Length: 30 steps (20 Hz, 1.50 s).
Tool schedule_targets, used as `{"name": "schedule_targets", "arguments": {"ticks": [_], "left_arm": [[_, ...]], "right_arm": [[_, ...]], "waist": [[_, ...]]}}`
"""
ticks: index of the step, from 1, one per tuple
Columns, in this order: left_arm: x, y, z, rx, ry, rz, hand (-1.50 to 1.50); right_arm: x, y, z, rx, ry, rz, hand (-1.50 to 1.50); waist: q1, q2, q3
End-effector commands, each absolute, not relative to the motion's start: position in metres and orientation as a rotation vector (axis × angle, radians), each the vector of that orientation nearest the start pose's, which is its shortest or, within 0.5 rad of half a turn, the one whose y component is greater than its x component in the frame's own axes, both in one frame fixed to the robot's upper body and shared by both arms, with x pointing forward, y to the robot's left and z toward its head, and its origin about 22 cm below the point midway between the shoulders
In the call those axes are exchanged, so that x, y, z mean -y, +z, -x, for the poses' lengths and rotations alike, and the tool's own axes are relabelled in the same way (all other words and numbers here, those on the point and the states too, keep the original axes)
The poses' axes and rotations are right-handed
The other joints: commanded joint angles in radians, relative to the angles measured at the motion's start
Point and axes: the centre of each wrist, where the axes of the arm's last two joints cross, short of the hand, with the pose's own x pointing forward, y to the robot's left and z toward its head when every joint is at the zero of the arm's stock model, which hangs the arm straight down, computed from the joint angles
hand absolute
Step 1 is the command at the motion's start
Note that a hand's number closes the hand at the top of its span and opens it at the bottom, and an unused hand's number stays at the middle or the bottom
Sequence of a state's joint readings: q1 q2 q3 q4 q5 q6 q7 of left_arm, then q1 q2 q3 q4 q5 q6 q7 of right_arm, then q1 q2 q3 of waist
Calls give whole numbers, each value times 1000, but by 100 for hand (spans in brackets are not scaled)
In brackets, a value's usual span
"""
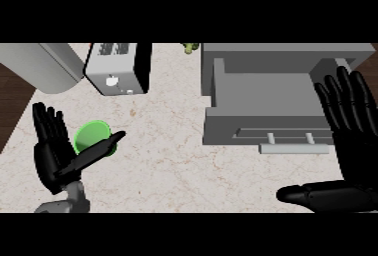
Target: Pick up the cup, place it into the drawer and close the drawer
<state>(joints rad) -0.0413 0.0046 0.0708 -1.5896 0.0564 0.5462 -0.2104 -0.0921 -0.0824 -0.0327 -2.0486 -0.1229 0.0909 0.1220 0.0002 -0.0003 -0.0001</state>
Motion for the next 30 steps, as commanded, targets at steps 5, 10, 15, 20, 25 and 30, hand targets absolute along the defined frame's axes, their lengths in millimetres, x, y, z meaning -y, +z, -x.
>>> {"name": "schedule_targets", "arguments": {"ticks": [5, 10, 15, 20, 25, 30], "left_arm": [[-265, -26, -245, 1713, 525, -499, -150], [-274, -59, -247, 1708, 510, -494, -150], [-293, -73, -251, 1666, 528, -487, -150], [-267, -72, -234, 1679, 531, -472, -150], [-290, -96, -244, 1680, 554, -527, -150], [-309, -114, -246, 1647, 573, -517, -150]], "right_arm": [[247, 149, -222, 2030, 126, -127, -150], [227, 134, -220, 1991, 135, -145, -150], [246, 137, -226, 2011, 136, -153, -150], [238, 141, -235, 2014, 116, -138, -150], [226, 149, -241, 2008, 149, -137, -150], [245, 158, -233, 2003, 134, -143, -150]], "waist": [[-1, 0, 0], [-2, 0, 0], [-3, 1, 0], [1, 0, 0], [1, 1, 0], [-3, 2, -1]]}}
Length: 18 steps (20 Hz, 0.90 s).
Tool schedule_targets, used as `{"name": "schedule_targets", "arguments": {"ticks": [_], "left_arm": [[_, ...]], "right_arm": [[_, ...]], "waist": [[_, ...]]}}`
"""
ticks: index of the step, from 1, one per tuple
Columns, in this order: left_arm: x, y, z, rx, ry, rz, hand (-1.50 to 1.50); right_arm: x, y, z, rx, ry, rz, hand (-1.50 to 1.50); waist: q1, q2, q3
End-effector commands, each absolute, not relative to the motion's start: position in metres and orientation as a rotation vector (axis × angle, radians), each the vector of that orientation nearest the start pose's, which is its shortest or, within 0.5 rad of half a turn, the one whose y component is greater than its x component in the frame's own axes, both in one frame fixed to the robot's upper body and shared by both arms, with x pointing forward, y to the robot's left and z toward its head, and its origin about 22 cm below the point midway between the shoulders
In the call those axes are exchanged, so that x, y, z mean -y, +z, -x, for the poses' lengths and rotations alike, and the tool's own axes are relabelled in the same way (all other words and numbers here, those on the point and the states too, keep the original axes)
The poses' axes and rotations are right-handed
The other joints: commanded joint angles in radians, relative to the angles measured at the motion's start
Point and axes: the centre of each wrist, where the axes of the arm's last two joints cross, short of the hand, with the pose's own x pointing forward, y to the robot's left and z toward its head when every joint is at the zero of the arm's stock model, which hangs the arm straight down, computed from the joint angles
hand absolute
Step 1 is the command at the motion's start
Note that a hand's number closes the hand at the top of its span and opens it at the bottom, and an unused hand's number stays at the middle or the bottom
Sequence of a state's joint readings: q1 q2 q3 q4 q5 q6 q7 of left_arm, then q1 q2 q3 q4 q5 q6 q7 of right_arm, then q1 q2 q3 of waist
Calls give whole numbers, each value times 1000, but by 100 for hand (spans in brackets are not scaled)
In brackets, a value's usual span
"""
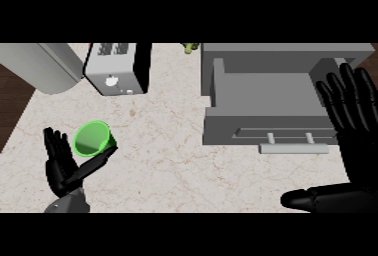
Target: Pick up the cup, place it into the drawer and close the drawer
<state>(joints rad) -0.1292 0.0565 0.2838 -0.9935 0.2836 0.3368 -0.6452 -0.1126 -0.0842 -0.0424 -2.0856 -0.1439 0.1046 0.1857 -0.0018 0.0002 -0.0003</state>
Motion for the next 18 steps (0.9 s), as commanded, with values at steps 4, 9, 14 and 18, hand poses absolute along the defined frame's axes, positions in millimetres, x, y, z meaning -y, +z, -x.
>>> {"name": "schedule_targets", "arguments": {"ticks": [4, 9, 14, 18], "left_arm": [[-294, -116, -237, 1649, 551, -504, -150], [-299, -137, -245, 1679, 539, -490, -150], [-292, -140, -245, 1692, 536, -448, -150], [-307, -137, -247, 1686, 564, -412, -150]], "right_arm": [[232, 151, -214, 1994, 133, -150, -150], [226, 138, -233, 2013, 148, -152, -150], [232, 139, -220, 2002, 153, -169, -150], [235, 155, -218, 2003, 133, -164, -150]], "waist": [[1, -1, 0], [-1, 1, 0], [-1, 0, 0], [-1, 0, 0]]}}
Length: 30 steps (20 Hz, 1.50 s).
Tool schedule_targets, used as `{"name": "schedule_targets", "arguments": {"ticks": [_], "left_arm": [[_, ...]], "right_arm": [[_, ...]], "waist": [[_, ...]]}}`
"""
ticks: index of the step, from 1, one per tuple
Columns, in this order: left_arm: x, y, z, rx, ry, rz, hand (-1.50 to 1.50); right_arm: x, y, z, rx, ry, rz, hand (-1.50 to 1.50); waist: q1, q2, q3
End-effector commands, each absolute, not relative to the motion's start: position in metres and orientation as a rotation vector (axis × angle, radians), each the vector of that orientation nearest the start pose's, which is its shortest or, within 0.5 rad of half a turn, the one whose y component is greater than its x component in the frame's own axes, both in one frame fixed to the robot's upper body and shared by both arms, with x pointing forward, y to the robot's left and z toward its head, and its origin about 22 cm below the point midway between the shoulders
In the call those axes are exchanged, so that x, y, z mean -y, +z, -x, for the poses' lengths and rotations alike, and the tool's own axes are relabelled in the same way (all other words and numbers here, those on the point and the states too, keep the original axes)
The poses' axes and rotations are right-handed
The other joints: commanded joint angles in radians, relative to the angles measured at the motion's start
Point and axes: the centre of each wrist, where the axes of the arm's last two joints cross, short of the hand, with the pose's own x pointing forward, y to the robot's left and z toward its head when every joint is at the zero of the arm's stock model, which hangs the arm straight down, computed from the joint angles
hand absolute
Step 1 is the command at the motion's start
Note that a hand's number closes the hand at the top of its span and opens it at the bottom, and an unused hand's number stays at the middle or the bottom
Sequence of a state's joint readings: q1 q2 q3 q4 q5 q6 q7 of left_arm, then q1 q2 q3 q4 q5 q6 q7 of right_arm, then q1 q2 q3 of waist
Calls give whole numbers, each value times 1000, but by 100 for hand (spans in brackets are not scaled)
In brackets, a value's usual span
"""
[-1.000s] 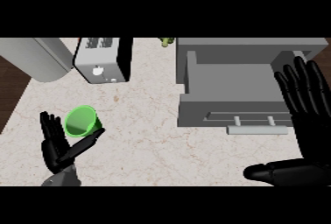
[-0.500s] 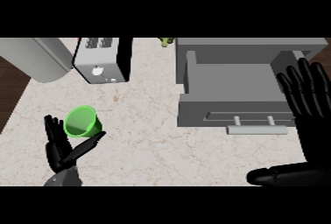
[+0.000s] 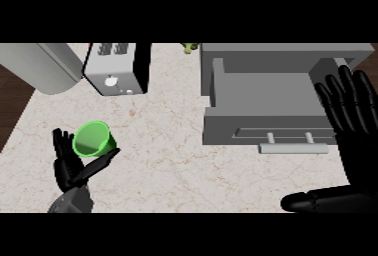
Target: Pick up the cup, place it into the drawer and close the drawer
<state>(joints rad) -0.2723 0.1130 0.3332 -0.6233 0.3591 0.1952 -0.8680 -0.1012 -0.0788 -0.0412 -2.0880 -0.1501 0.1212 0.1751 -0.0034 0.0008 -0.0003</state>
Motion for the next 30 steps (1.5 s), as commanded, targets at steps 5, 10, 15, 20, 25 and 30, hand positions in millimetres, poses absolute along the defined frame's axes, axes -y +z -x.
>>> {"name": "schedule_targets", "arguments": {"ticks": [5, 10, 15, 20, 25, 30], "left_arm": [[-298, -150, -248, 1713, 612, -380, -150], [-299, -143, -268, 1736, 630, -276, -150], [-301, -143, -268, 1778, 630, -166, -150], [-299, -153, -257, 1861, 641, -134, 150], [-295, -146, -267, 1888, 578, -247, 150], [-300, -143, -264, 1905, 380, 60, 150]], "right_arm": [[232, 132, -230, 1987, 150, -187, -150], [231, 147, -218, 1992, 138, -153, -150], [239, 158, -226, 1993, 155, -162, -150], [224, 157, -228, 2002, 130, -168, -150], [241, 150, -218, 2000, 148, -172, -150], [249, 143, -219, 1990, 160, -151, -150]], "waist": [[-1, 1, 0], [-9, 3, -1], [-7, 3, -1], [-8, 4, -2], [-7, 2, -1], [-6, 0, 0]]}}
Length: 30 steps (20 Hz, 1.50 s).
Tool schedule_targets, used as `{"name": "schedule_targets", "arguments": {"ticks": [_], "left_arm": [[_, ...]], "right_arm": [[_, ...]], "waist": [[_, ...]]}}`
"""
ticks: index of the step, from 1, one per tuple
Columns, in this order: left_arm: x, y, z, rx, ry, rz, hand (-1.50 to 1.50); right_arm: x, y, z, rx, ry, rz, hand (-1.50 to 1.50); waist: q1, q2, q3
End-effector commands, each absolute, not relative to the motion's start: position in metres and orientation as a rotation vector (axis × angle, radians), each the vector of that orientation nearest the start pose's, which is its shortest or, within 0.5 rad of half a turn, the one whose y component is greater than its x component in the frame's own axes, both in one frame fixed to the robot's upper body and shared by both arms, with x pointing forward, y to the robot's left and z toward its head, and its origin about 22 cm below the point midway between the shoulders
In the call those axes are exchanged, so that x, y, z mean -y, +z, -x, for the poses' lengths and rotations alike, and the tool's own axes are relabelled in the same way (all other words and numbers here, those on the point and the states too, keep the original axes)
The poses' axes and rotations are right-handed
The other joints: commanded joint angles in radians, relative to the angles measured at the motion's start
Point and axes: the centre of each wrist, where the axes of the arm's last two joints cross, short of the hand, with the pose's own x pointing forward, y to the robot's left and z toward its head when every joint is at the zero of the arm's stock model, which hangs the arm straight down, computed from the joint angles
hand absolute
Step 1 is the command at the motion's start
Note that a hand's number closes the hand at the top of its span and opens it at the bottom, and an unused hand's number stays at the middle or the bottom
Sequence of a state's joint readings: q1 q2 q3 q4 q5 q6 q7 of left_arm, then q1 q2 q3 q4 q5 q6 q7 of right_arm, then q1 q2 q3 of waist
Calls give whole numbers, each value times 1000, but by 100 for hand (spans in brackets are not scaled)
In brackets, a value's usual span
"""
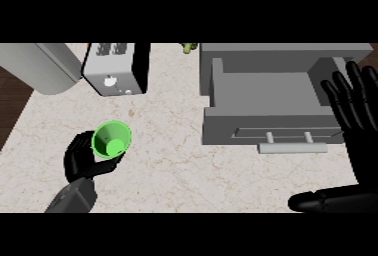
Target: Pick up the cup, place it into the drawer and close the drawer
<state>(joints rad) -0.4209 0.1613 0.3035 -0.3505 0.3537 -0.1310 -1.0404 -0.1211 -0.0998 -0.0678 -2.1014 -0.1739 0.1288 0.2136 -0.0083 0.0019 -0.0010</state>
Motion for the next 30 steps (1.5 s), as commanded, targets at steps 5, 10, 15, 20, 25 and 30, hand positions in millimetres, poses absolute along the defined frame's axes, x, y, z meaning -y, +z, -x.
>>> {"name": "schedule_targets", "arguments": {"ticks": [5, 10, 15, 20, 25, 30], "left_arm": [[-295, -140, -258, 1947, 306, 90, 150], [-276, -116, -290, 2043, 299, 203, 150], [-260, -74, -299, 2056, 153, 302, 150], [-230, -15, -323, 2076, 112, 369, 150], [-210, 35, -306, 2075, 132, 416, 150], [-174, 93, -333, 2104, 107, 401, 150]], "right_arm": [[244, 149, -215, 1998, 161, -151, -150], [258, 146, -211, 1995, 156, -143, -150], [267, 142, -221, 1995, 132, -118, -150], [244, 146, -212, 1971, 139, -146, -150], [253, 144, -213, 1984, 111, -148, -150], [243, 144, -218, 1998, 129, -144, -150]], "waist": [[12, -4, 1], [5, -5, 1], [27, -11, 4], [17, -9, 2], [17, -8, 2], [8, -4, 1]]}}
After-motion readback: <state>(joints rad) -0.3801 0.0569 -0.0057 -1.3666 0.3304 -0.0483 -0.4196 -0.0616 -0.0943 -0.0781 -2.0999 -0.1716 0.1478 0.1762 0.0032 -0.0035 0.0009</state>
